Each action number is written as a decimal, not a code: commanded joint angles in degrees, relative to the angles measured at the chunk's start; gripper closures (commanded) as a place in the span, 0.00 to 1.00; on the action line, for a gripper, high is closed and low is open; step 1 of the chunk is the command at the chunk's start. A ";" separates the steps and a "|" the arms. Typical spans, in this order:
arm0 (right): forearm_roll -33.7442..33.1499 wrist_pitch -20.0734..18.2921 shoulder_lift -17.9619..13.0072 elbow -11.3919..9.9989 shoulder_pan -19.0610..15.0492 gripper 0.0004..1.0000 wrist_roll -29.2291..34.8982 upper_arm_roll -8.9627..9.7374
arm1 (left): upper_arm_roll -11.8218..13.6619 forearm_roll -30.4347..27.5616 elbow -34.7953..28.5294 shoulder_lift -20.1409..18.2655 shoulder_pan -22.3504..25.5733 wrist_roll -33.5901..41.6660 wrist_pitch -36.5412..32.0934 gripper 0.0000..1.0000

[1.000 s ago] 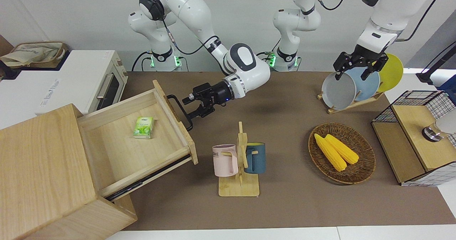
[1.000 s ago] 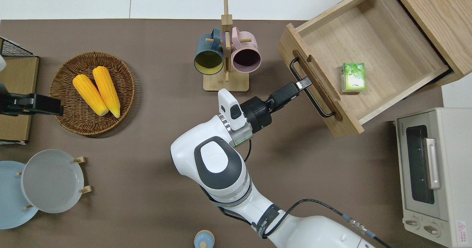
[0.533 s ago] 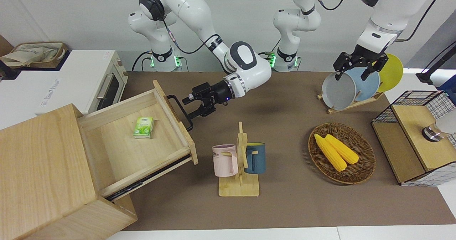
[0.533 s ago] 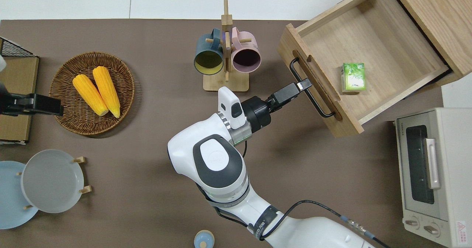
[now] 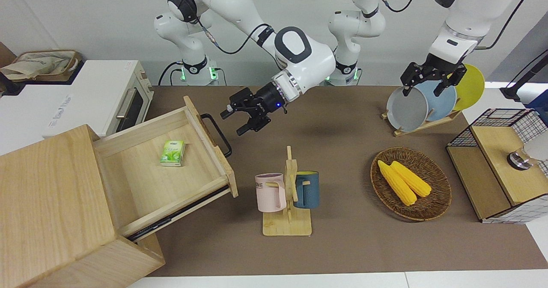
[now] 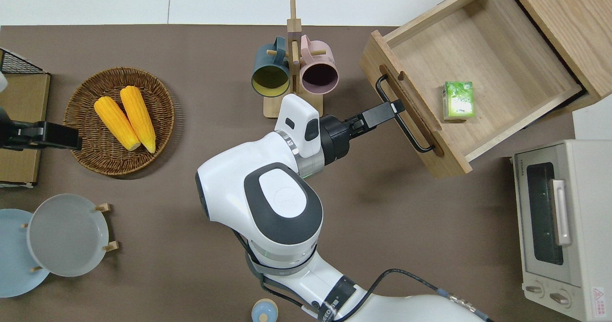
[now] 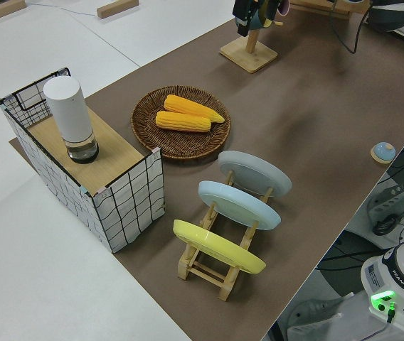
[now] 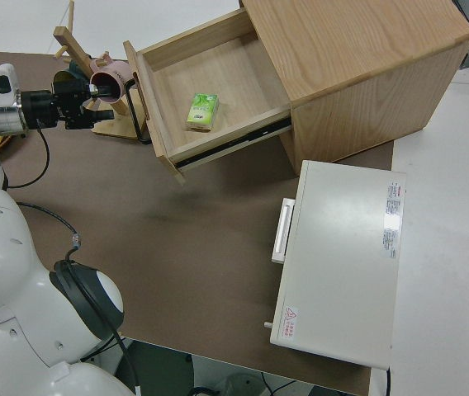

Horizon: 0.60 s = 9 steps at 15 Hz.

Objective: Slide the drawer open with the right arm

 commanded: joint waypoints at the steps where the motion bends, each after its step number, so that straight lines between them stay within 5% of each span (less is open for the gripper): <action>1: 6.98 1.77 -1.06 4.99 -0.47 0.02 -0.43 1.11 | 0.95 0.72 1.17 0.76 -0.99 0.42 0.02 0.00; 5: 18.84 4.68 -5.98 6.14 -3.88 0.02 -0.69 0.84 | 0.95 0.72 1.26 0.76 -0.99 0.42 0.02 0.00; 9: 37.38 7.84 -11.52 6.59 -12.66 0.02 -1.31 0.49 | 0.95 0.72 1.17 0.76 -0.99 0.42 0.02 0.00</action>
